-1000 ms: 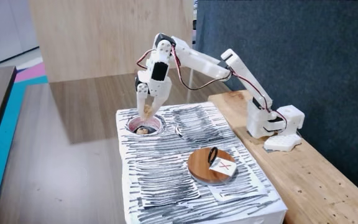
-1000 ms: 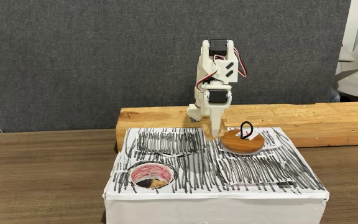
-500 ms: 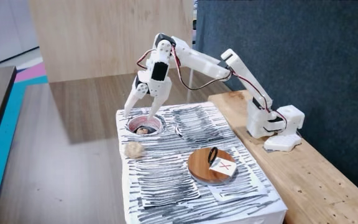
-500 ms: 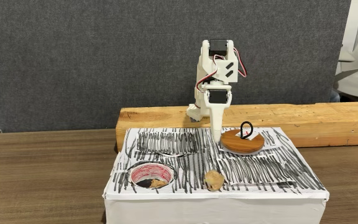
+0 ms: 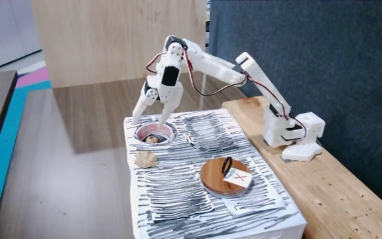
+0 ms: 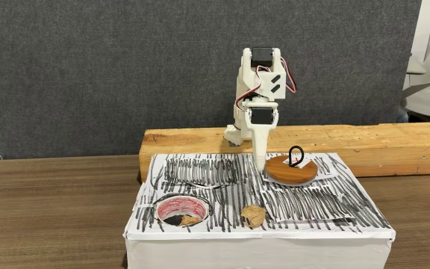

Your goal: Pick the brown debris from the hole.

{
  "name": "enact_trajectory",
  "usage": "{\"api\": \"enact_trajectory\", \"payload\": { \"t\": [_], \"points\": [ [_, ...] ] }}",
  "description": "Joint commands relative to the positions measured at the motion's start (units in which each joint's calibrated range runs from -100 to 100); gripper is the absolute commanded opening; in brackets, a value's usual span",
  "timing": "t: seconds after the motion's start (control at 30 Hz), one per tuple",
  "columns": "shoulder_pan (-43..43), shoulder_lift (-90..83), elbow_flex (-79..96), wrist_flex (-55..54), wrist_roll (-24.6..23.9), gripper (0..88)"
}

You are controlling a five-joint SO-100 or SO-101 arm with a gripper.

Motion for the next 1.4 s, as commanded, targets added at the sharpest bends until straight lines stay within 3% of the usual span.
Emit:
{"api": "enact_trajectory", "payload": {
  "t": [0.0,1.37],
  "points": [
    [-0.2,-2.53,-0.22,-0.15,-0.18,24.2],
    [0.38,-3.12,-0.22,-0.15,-0.18,23.9]
  ]
}}
